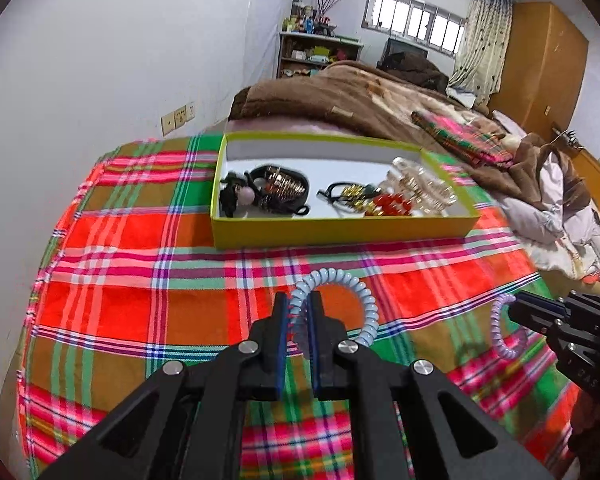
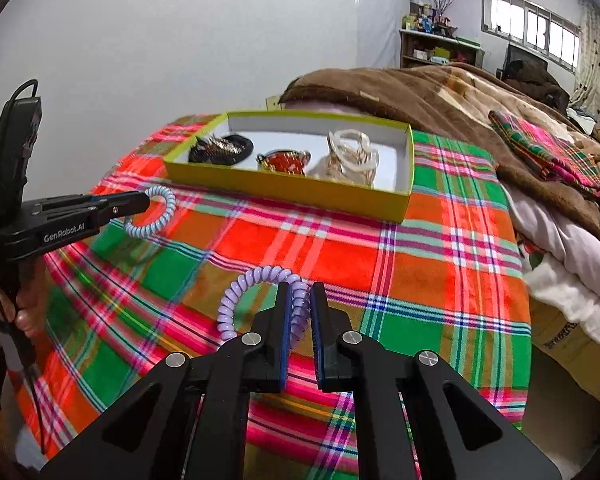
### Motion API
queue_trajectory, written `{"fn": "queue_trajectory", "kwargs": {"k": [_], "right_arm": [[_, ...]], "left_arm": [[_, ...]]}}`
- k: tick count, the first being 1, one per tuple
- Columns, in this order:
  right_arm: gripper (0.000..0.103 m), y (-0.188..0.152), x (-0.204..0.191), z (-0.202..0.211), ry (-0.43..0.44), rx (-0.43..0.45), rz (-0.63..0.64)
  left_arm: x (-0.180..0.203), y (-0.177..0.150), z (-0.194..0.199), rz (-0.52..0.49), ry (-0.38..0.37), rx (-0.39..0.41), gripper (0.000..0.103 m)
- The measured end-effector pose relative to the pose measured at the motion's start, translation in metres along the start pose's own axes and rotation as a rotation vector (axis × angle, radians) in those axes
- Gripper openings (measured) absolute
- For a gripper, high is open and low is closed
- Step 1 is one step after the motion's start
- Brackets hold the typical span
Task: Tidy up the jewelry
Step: 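Carry both coil bracelets into the white box and open both tools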
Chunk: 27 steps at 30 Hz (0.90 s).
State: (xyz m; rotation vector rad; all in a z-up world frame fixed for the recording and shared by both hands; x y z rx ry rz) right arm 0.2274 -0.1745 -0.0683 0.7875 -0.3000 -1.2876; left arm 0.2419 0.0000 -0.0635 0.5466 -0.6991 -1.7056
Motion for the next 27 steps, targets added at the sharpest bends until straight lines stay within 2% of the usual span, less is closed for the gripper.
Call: {"fn": "queue_trajectory", "kwargs": {"k": [11, 27], "right_arm": [[0.009, 0.025, -0.009, 0.025, 0.011, 0.063, 0.007], [0.009, 0.07, -0.008, 0.018, 0.015, 0.097, 0.009]], "left_arm": [[0.011, 0.023, 0.037, -0.015, -0.023, 0.078, 0.009], [0.002, 0.047, 0.029, -0.021, -0.021, 0.094, 0.009]]}}
Point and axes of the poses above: each gripper's, at about its wrist camera, not at the fingertips, and z roughly against the way its jaws point, x to its right, y to its top, the point moved 10 cm from there along -z, roughly the way its jaws point, and after that the axes turned 10 degrees about -z, right-handed, at the moved point
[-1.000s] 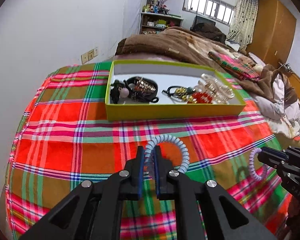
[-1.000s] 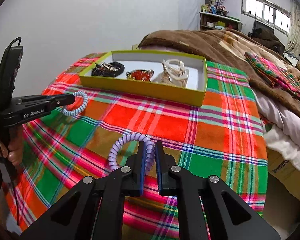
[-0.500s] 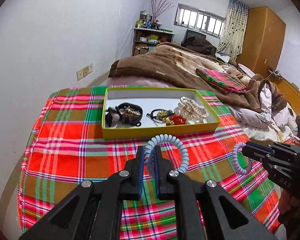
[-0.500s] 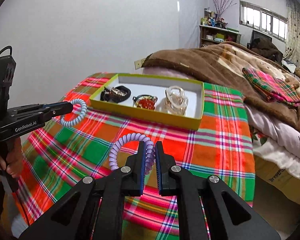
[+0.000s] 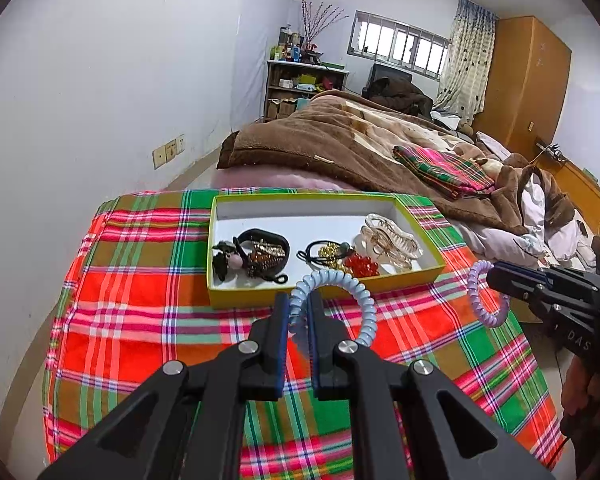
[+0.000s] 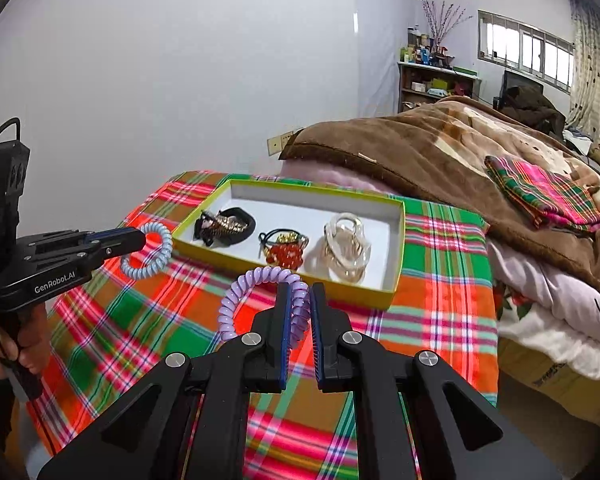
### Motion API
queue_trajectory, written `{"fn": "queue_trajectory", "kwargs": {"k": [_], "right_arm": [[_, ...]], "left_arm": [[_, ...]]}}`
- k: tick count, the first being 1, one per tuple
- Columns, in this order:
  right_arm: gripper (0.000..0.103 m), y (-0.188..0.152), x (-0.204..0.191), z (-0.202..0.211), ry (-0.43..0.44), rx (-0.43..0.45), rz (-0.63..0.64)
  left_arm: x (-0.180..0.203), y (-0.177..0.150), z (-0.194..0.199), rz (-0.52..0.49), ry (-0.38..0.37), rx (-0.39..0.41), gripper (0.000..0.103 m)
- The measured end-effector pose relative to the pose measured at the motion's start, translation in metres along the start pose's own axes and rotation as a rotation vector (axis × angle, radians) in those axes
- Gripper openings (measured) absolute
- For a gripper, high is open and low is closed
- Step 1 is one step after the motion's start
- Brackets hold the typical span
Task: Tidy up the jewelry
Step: 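Carry both coil bracelets into the white box and open both tools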
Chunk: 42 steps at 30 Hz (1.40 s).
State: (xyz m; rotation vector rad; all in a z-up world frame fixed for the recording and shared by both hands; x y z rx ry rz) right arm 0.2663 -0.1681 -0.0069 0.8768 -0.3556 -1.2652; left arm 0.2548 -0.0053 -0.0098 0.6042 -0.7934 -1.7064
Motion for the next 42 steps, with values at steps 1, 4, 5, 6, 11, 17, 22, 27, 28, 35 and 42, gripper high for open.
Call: {"fn": "queue_trajectory", "kwargs": {"k": [1, 4, 5, 6, 11, 17, 22, 27, 28, 35, 42], "right_arm": [[0.009, 0.003, 0.0, -0.003, 0.0, -0.001, 0.001], [0.009, 0.007, 0.0, -0.011, -0.001, -0.007, 0.004], [0.009, 0.008, -0.001, -0.014, -0.001, -0.009, 0.005], [0.009, 0.009, -0.001, -0.018, -0.003, -0.013, 0.006], [0.009, 0.018, -0.001, -0.037, -0.011, -0.026, 0.014], [0.009, 0.034, 0.001, -0.067, -0.017, -0.038, 0.016], [0.009, 0.046, -0.003, -0.093, -0.013, -0.05, 0.015], [0.009, 0.052, -0.007, -0.116, -0.012, -0.067, 0.024], [0.009, 0.052, -0.007, -0.12, -0.012, -0.072, 0.024], [0.009, 0.051, -0.008, -0.147, -0.02, -0.109, 0.036], [0.009, 0.047, -0.005, -0.162, -0.027, -0.142, 0.033]], "left_arm": [[-0.001, 0.002, -0.002, -0.003, 0.001, 0.0, 0.009], [-0.003, 0.007, -0.009, -0.002, -0.004, -0.001, 0.009], [-0.004, 0.009, -0.013, -0.002, -0.006, -0.003, 0.009], [-0.005, 0.01, -0.016, -0.001, -0.007, -0.004, 0.009], [-0.011, 0.019, -0.032, -0.005, -0.01, -0.01, 0.009], [-0.024, 0.032, -0.055, 0.005, -0.016, -0.012, 0.009], [-0.032, 0.041, -0.077, 0.003, -0.017, -0.024, 0.009], [-0.036, 0.044, -0.095, 0.002, -0.019, -0.037, 0.009], [-0.038, 0.045, -0.098, 0.002, -0.02, -0.038, 0.009], [-0.049, 0.045, -0.118, 0.005, -0.016, -0.058, 0.009], [-0.056, 0.039, -0.132, 0.016, -0.016, -0.081, 0.01]]}}
Point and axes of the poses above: each gripper's, at about its wrist camera, not at the fingertips, and z roughly against the way its jaws point, x to its right, y to its top, the point moved 10 cm from there along -z, roughly the way its jaws point, and after that the axes turned 10 degrees about -z, right-handed, at the moved point
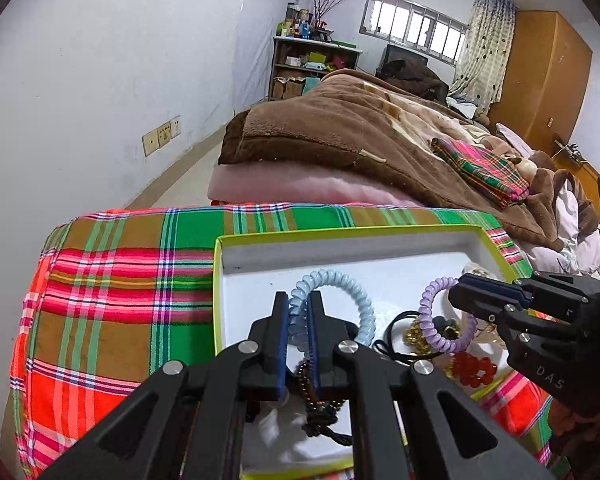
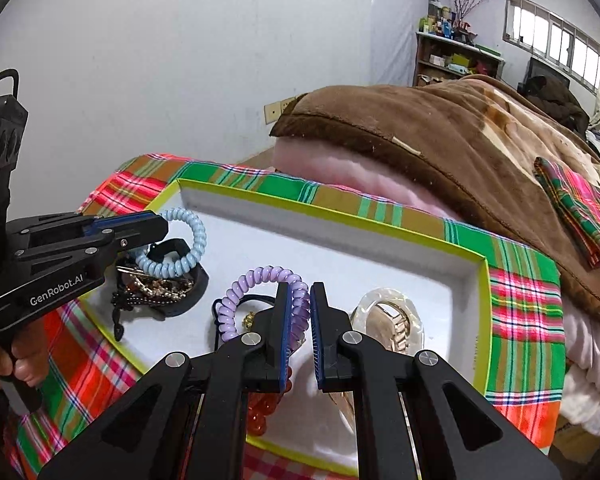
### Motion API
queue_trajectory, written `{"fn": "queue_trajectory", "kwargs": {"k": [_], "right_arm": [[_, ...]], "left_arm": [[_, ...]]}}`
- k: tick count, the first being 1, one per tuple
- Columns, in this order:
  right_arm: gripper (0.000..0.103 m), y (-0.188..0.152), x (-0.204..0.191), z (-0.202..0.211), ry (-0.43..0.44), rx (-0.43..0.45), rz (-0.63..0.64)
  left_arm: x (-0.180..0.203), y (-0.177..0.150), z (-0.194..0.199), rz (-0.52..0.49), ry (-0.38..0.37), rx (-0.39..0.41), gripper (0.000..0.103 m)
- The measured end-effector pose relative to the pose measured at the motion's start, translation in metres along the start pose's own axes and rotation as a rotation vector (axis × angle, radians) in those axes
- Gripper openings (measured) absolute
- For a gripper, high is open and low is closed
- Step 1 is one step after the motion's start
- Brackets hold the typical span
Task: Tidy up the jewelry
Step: 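Carry both coil bracelets into the white box and open both tools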
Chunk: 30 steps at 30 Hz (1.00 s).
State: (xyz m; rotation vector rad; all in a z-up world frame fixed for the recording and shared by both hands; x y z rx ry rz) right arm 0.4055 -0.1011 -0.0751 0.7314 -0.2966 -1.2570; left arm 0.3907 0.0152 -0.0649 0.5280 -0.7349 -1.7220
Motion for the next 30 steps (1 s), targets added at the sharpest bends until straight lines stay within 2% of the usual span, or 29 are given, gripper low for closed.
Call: {"fn": "queue_trajectory", "kwargs": {"k": [4, 7, 11, 14, 20, 30], "right_arm": [[0.01, -0.001, 0.0, -0.002, 0.006, -0.008, -0.007], [0.015, 0.001, 0.0, -0.001, 0.005, -0.001, -0.007], [0.017, 0.003, -0.002, 0.006, 0.005, 0.011, -0.004], [0.017, 0.003, -0.003, 0.014, 0.009, 0.023, -0.003], [0.025, -0.001, -0.009, 0.039, 0.022, 0.048, -0.002], [0.025, -0.029, -0.019, 0.092, 0.034, 0.082, -0.02]], "left_arm": [[-0.002, -0.002, -0.004, 0.002, 0.004, -0.01, 0.01], [-0.001, -0.001, -0.003, 0.012, -0.004, -0.006, 0.01], [-0.003, 0.003, 0.001, 0.033, -0.013, 0.003, 0.011], [-0.004, 0.005, 0.008, 0.039, -0.013, 0.013, 0.017], [0.0, 0.005, 0.028, 0.037, -0.006, 0.032, 0.019], [0.028, -0.016, 0.074, 0.009, 0.011, 0.052, 0.02]]}}
Point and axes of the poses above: each gripper's, at about its wrist camera, not at the fingertips, and z roughly against the way its jaws point, x to its right, y to its top, the point moved 10 cm from there along -z, roughly the way its jaws point, and after that the axes turned 10 degrees about -z, right-handed, at the moved point
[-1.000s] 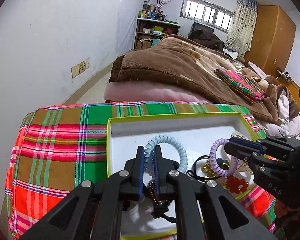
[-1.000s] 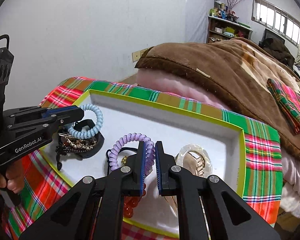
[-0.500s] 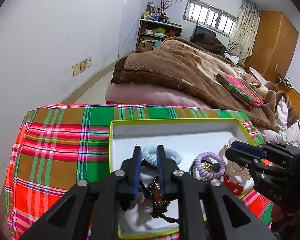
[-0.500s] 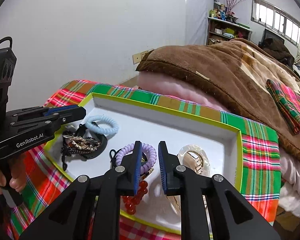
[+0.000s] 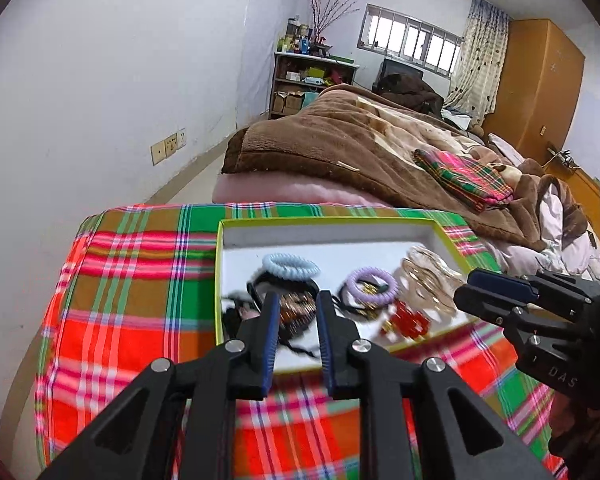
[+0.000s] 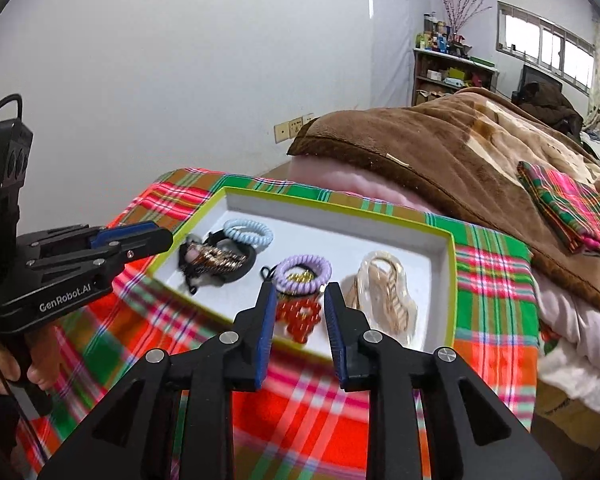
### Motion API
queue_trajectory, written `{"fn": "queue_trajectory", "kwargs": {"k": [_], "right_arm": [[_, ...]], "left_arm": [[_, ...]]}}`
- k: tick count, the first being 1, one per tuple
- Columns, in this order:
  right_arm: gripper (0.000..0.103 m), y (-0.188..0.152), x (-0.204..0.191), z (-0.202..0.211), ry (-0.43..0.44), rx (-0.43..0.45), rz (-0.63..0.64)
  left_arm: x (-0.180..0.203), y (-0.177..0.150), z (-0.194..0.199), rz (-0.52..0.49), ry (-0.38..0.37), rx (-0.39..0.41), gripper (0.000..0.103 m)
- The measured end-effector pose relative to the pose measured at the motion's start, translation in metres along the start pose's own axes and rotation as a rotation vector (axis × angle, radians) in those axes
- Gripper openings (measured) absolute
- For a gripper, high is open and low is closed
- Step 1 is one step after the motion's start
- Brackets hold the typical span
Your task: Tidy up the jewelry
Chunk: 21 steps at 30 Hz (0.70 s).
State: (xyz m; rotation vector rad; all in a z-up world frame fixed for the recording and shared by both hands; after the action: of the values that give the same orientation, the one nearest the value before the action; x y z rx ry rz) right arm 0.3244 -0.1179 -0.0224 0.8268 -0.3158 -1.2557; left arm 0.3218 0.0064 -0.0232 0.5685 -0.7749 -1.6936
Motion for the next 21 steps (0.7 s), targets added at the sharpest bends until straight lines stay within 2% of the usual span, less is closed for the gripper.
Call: {"fn": "queue_trajectory", "kwargs": {"k": [15, 19, 21], "right_arm": [[0.026, -0.052, -0.024, 0.085, 0.02, 0.056, -0.007], [0.037, -0.072, -0.029, 0.101, 0.019, 0.057, -0.003], [0.037, -0.081, -0.029, 0.108, 0.013, 0.058, 0.0]], "left_arm": [[0.031, -0.048, 0.073, 0.031, 0.022, 0.028, 0.02], [0.04, -0.067, 0.086, 0.038, 0.027, 0.019, 0.02], [0.043, -0.075, 0.091, 0.045, 0.029, 0.015, 0.02]]}}
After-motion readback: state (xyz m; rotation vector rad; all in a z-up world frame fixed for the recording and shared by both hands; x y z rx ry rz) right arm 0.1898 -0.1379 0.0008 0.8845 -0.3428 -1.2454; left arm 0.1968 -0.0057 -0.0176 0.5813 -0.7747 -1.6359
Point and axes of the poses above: each gripper's, at about its wrist camera, not at the fingertips, and z roughly against the way its jaws point, x to its right, y to its top, the point moved 10 cm from there along -z, roughly the way its jaws point, and after that the axes turned 10 degrees about -z, right-handed, at the moved point
